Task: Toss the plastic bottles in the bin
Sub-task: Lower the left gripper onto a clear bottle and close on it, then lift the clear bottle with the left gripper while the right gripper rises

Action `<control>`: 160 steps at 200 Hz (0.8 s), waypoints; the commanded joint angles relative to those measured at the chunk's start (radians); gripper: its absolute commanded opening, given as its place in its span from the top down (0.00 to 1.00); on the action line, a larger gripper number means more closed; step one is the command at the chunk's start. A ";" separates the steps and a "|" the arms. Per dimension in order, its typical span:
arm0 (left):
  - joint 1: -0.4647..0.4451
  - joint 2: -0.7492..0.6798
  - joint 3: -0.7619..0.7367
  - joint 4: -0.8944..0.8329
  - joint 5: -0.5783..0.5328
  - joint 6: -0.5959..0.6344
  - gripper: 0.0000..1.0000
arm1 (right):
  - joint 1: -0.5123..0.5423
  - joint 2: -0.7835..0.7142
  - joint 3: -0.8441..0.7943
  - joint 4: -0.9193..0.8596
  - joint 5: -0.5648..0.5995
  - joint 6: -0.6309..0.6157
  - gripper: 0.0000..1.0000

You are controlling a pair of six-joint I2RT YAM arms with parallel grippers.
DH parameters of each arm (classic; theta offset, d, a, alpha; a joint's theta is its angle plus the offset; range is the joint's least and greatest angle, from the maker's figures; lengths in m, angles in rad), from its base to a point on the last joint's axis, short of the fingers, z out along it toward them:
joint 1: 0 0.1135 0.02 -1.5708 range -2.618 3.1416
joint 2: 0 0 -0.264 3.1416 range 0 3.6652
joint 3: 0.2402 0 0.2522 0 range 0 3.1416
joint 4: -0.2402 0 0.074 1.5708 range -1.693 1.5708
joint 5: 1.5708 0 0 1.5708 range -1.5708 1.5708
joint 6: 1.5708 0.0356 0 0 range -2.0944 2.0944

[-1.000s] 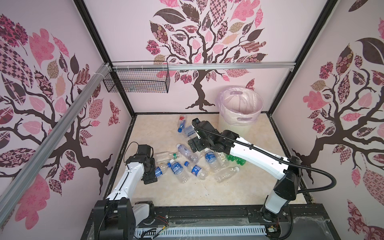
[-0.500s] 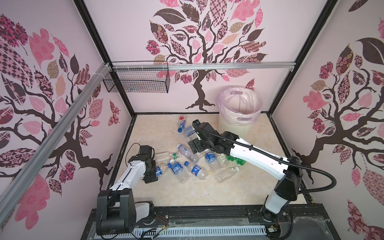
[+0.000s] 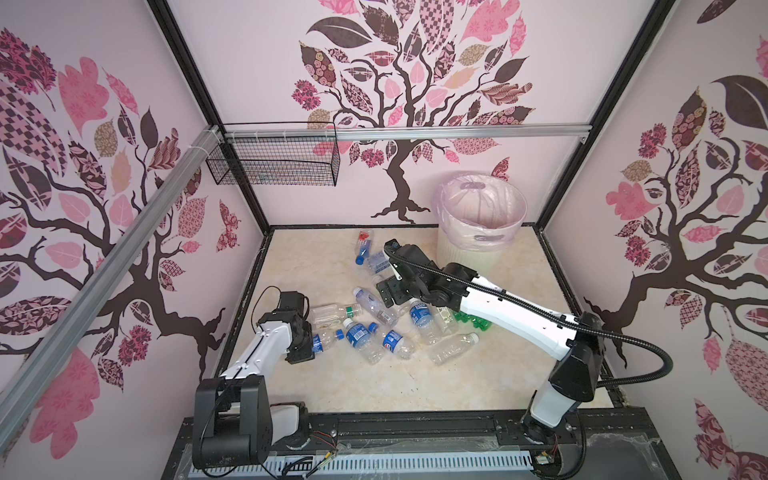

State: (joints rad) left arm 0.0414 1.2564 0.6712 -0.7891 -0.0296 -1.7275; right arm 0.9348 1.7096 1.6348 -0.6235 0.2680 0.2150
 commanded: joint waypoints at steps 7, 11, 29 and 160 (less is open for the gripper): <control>0.007 -0.006 0.019 -0.023 -0.028 0.032 0.49 | 0.003 -0.045 -0.001 -0.007 0.017 0.033 0.00; 0.005 -0.006 0.020 -0.024 -0.025 0.034 0.50 | 0.002 -0.046 -0.002 -0.007 0.018 0.035 0.00; 0.007 -0.012 0.033 -0.023 -0.020 0.050 0.53 | 0.002 -0.050 -0.005 -0.007 0.032 0.038 0.01; -0.026 0.026 0.327 -0.101 0.034 0.262 0.52 | -0.126 -0.101 0.009 -0.030 0.029 0.134 0.00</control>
State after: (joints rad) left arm 0.0322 1.2598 0.9218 -0.8608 -0.0116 -1.5188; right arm 0.8551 1.6859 1.6287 -0.6456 0.3164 0.2958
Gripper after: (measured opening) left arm 0.541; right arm 0.995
